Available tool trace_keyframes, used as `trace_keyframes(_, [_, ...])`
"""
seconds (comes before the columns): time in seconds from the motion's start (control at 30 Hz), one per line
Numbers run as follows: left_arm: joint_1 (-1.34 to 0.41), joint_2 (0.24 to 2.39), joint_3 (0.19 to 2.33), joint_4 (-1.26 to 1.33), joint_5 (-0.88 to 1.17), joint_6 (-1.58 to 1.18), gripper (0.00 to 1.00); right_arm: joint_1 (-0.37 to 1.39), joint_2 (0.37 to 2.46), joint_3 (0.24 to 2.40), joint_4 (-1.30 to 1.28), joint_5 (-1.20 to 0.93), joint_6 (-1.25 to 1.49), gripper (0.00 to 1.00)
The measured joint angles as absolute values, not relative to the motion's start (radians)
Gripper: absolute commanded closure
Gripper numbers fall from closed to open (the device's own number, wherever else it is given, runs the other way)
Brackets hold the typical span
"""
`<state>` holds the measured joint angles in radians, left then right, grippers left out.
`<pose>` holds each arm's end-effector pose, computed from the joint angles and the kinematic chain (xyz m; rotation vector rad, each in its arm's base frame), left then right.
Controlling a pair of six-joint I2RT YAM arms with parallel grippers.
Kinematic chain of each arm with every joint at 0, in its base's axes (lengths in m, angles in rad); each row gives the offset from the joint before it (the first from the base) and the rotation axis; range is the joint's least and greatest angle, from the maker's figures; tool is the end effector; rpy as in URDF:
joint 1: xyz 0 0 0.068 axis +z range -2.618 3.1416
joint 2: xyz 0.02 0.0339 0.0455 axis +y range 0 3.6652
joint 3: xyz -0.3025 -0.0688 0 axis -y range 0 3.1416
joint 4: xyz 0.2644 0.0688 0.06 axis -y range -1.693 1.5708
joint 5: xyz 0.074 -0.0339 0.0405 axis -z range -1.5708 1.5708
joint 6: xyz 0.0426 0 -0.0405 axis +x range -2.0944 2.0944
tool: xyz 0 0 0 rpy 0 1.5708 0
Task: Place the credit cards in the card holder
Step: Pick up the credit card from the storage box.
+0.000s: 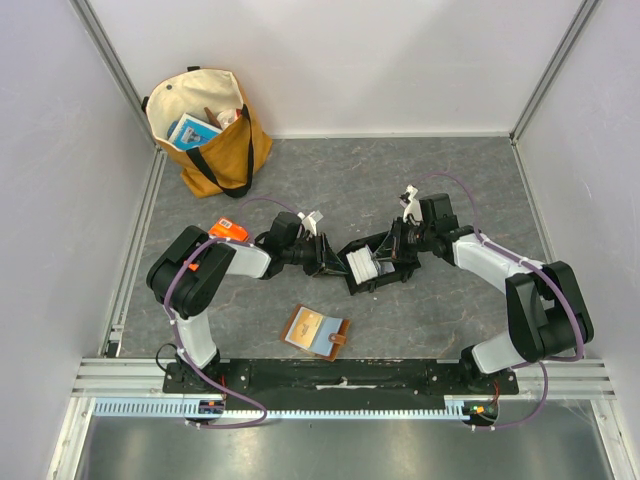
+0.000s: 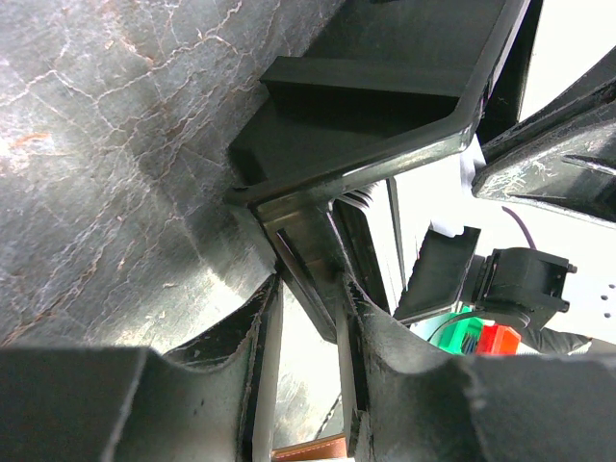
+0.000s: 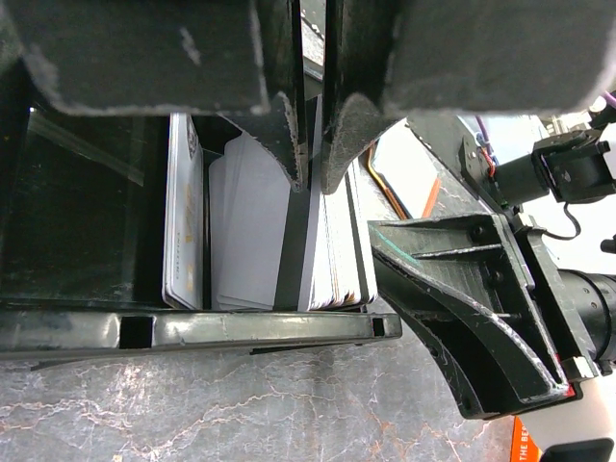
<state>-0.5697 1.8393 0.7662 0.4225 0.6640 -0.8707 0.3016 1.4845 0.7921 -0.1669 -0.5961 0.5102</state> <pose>0.2930 -0.2189 0.1363 0.0469 2.5065 -1.4481 0.2861 0.1141 0.2095 -0.0236 2.5248 1.0760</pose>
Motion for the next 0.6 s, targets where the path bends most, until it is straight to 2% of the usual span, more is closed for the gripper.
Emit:
trace_keyframes(0.27, [-0.57, 1.839, 0.766, 0.423, 0.664, -0.874, 0.66, 0.297, 1.485, 0.792, -0.167, -0.609, 0.505, 0.98])
trace_keyframes(0.6, [-0.57, 1.84, 0.766, 0.427, 0.664, -0.876, 0.66, 0.291, 1.491, 0.791, -0.165, -0.636, 0.502, 1.0])
